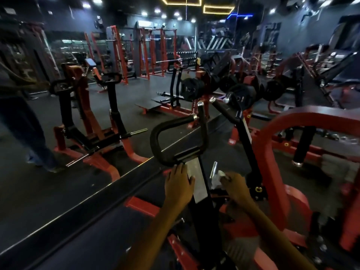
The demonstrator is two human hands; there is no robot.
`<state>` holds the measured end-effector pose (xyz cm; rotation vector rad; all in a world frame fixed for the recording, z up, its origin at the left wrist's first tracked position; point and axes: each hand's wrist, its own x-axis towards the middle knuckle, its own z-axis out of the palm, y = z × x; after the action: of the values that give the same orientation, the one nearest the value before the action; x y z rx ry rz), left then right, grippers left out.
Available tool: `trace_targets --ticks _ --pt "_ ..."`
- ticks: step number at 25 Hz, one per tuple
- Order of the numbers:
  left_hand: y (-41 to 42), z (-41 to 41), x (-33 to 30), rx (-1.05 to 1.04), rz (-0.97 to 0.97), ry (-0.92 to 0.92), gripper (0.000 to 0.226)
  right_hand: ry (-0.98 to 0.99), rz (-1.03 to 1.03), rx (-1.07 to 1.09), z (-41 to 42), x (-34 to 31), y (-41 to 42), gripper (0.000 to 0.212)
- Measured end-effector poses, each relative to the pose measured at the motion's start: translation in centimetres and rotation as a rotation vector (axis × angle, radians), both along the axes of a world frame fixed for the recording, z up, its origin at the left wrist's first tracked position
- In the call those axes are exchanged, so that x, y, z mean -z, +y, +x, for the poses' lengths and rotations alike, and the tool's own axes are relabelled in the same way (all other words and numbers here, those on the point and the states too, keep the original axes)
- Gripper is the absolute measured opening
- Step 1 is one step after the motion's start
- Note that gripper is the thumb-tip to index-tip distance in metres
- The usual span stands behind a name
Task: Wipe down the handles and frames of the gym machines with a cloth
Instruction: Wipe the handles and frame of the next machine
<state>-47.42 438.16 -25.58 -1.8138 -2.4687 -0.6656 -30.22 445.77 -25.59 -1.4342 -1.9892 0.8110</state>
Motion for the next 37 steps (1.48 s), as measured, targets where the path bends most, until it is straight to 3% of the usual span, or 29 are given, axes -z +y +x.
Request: trace_targets --ticks 3,5,7,11,16,20,23,26,27,28,29,33,37 --pt "6.1 -1.9 0.5 0.03 0.034 0.026 0.055 0.248 -0.08 0.133 0.0 0.1 4.2 0.015" --pt "9.8 -2.6 0.2 0.059 0.05 0.027 0.057 0.33 -0.117 0.225 -0.2 -0.3 6.5 0.013" --pt "13.2 -3.5 0.6 0.075 -0.011 0.066 0.067 0.323 -0.099 0.241 -0.3 -0.7 8.8 0.011" --pt "17.1 -5.1 2.2 0.066 -0.151 0.064 0.052 0.277 -0.043 0.178 -2.0 -2.2 14.2 0.004" --pt "18.3 -5.2 3.9 0.029 -0.173 0.229 0.051 0.23 0.3 -0.04 -7.6 -8.0 21.9 0.015" --pt "18.3 -4.8 3.9 -0.013 -0.123 0.226 0.049 -0.142 0.451 -0.347 -11.9 -10.9 29.6 0.033" --pt "18.0 -4.9 4.6 -0.002 -0.088 0.284 0.05 -0.371 0.599 -0.525 -10.4 -7.0 31.7 0.044" --pt "18.2 -4.9 5.3 -0.006 -0.014 0.325 0.051 -0.37 0.739 -0.706 -6.4 -1.3 29.4 0.042" --pt "18.2 -4.8 5.3 -0.02 0.002 0.331 0.051 -0.464 0.952 -0.8 -5.8 -0.7 29.1 0.044" --pt "18.2 -4.8 5.3 -0.029 -0.001 0.338 0.051 -0.502 0.998 -0.819 -6.4 -1.8 29.5 0.042" --pt "18.2 -4.8 5.4 -0.038 0.0 0.356 0.052 -0.555 0.962 -0.787 -7.2 -3.6 29.7 0.041" --pt "18.2 -4.6 5.5 -0.094 0.005 0.374 0.052 -0.386 0.816 -0.615 -12.8 -8.8 34.0 0.042" --pt "18.2 -4.4 5.4 -0.094 0.022 0.368 0.052 -0.557 0.886 -0.812 -10.9 -4.4 32.8 0.035"
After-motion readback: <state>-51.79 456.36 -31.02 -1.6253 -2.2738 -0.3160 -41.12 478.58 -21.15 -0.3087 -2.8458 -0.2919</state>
